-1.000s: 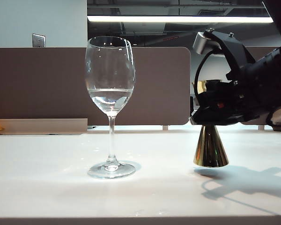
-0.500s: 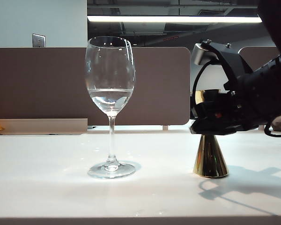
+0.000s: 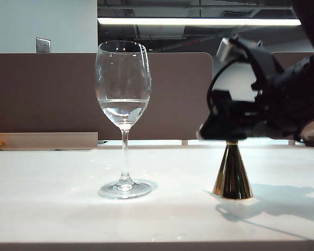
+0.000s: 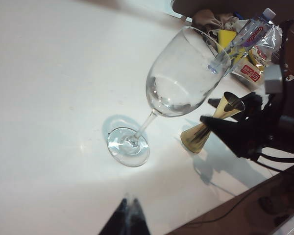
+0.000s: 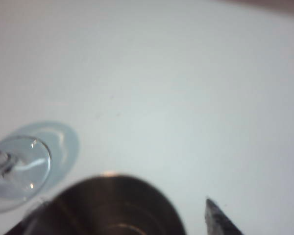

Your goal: Pick up the jigger and pour the water inside into the glass.

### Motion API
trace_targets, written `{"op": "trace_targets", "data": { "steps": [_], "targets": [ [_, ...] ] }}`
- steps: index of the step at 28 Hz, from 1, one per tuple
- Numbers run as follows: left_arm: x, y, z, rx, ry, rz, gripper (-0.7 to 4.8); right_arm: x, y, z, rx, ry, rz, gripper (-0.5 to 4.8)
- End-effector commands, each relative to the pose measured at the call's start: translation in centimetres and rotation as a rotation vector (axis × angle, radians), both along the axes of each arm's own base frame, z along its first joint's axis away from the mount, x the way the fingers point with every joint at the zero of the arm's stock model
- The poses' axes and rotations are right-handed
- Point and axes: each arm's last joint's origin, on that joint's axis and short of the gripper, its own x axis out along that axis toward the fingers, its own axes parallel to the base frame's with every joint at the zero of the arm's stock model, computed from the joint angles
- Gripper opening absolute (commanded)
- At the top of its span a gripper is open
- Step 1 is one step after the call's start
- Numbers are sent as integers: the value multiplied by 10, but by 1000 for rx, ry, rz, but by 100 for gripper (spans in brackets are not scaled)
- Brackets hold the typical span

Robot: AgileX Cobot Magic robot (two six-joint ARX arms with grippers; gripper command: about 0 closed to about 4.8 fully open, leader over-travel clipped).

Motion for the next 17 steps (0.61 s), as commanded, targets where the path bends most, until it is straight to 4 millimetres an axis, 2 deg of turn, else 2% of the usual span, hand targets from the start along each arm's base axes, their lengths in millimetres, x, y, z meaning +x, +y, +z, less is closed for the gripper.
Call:
{"op": "trace_targets", "data": {
  "steps": [1, 5, 12, 13, 15, 17],
  "targets": [
    [0, 0, 2, -2, -15, -2, -2, -7, -4, 14, 17, -21, -4, 401],
    [0, 0, 2, -2, -15, -2, -3, -21, -15, 24, -10, 2, -19, 400],
    [0, 0, 2, -2, -15, -2, -3, -52, -36, 47, 42, -84, -18, 394],
    [0, 0, 2, -2, -15, -2, -2, -56, -39, 49, 42, -84, -18, 378],
    [0, 0, 2, -2, -15, -2, -3, -65, -46, 54, 43, -86, -18, 314],
    [0, 0, 2, -2, -15, -3, -2, -75, -52, 58, 54, -101, -18, 230]
  ]
}}
